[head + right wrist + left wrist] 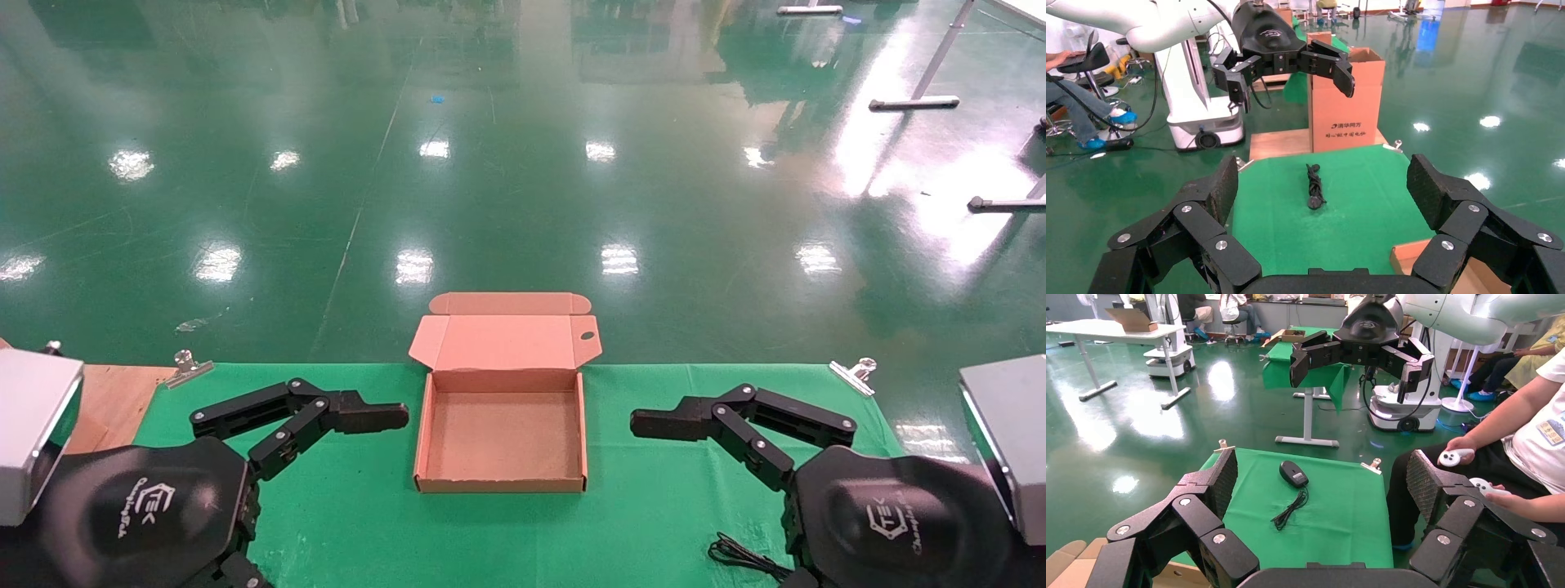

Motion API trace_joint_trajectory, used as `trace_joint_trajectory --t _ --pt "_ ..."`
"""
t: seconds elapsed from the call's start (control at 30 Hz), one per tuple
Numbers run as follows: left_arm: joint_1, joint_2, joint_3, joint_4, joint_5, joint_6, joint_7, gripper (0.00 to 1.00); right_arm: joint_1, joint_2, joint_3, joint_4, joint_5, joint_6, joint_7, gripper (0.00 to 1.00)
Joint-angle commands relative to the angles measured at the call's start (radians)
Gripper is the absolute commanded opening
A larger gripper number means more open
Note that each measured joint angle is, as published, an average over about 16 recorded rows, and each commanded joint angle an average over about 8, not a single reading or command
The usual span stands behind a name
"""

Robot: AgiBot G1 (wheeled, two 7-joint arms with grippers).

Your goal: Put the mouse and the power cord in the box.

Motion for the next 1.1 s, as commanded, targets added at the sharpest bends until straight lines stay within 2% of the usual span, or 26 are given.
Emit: trace_joint_trajectory --t 0.03,1.1 --pt "0.000 0.000 0.000 0.000 0.000 0.000 0.000 1.00 0.000 0.000 0.000 0.000 0.000 0.000 0.000 1.00" --pt "0.000 0.000 0.000 0.000 0.000 0.000 0.000 1.00 0.000 0.000 0.000 0.000 0.000 0.000 0.000 1.00"
